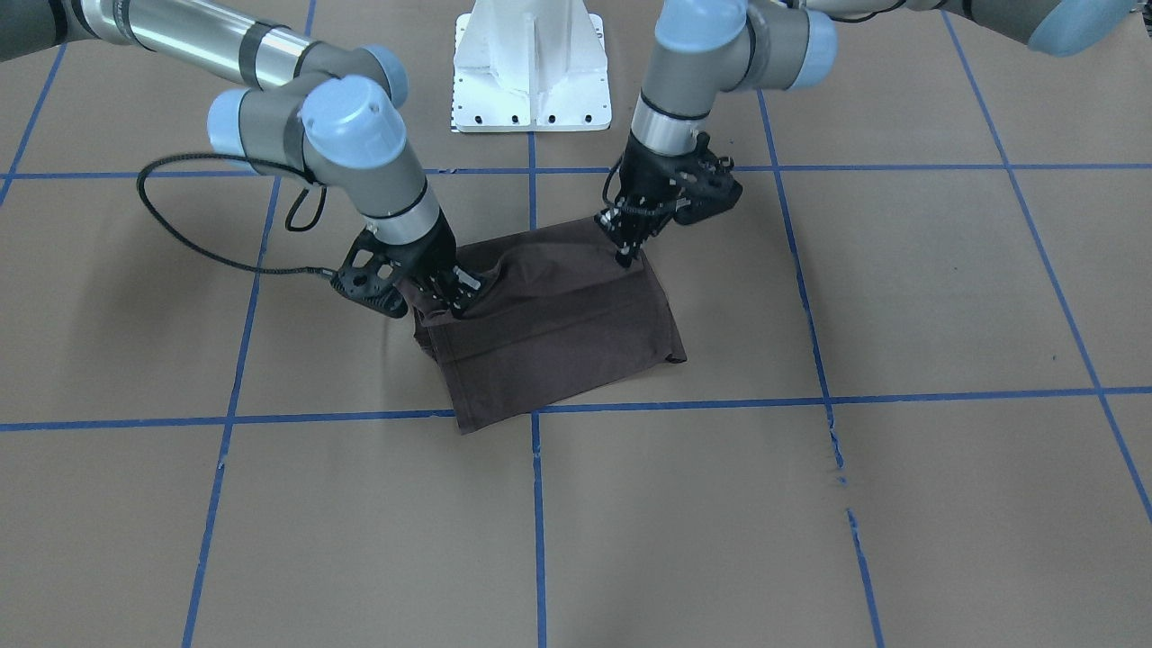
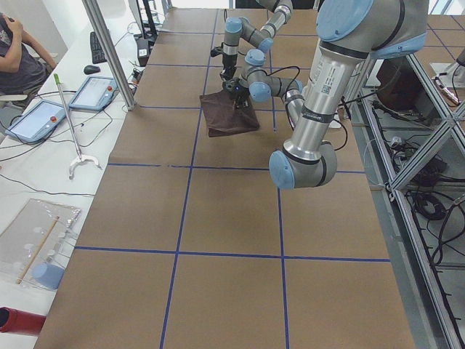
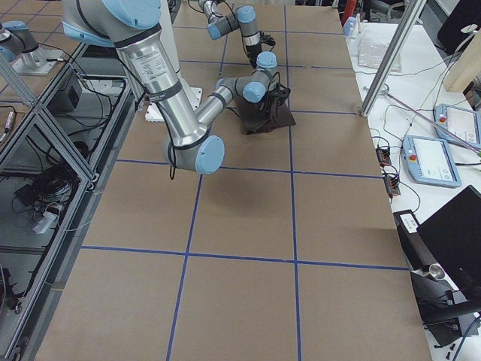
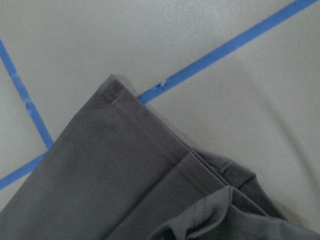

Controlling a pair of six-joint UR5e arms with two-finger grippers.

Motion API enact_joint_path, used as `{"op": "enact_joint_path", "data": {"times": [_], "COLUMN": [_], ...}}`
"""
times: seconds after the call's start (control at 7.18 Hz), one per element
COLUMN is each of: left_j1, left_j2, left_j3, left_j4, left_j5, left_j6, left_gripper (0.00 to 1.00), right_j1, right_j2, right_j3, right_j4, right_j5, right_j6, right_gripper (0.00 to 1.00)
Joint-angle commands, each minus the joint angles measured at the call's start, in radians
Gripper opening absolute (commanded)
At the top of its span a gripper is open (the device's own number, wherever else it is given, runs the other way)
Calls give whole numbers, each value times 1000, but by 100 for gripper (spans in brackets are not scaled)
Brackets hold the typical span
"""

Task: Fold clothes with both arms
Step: 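Lay the fold down and open both grippers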

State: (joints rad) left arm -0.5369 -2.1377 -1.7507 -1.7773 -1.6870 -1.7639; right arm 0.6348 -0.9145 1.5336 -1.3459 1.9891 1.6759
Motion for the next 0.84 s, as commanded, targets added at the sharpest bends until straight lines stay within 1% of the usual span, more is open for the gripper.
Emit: {"op": "enact_joint_path", "data": {"times": [0.0, 0.14, 0.28, 0.42, 0.56, 0.7], "left_j1": [-98, -113, -118, -118, -121, -149], "left_j2": [-40, -42, -47, -57, -60, -59], "left_j3": [298, 377, 378, 375, 364, 341], "left_j4": [-211, -311, -318, -318, -314, -306], "left_j5": [1, 6, 1, -2, -8, -92], "left_j6": [162, 257, 308, 308, 310, 311], "left_gripper": [57, 100, 100, 100, 100, 100], "right_j1": [49, 66, 103, 152, 167, 184], "right_j2": [87, 95, 97, 104, 106, 106], "right_j3": [-192, -220, -225, -225, -225, -225], "right_j4": [10, 28, 28, 27, 21, 18], "right_j5": [36, 36, 71, 147, 158, 159], "right_j6": [-92, -163, -197, -218, -235, -263], "right_gripper": [70, 100, 100, 100, 100, 100]}}
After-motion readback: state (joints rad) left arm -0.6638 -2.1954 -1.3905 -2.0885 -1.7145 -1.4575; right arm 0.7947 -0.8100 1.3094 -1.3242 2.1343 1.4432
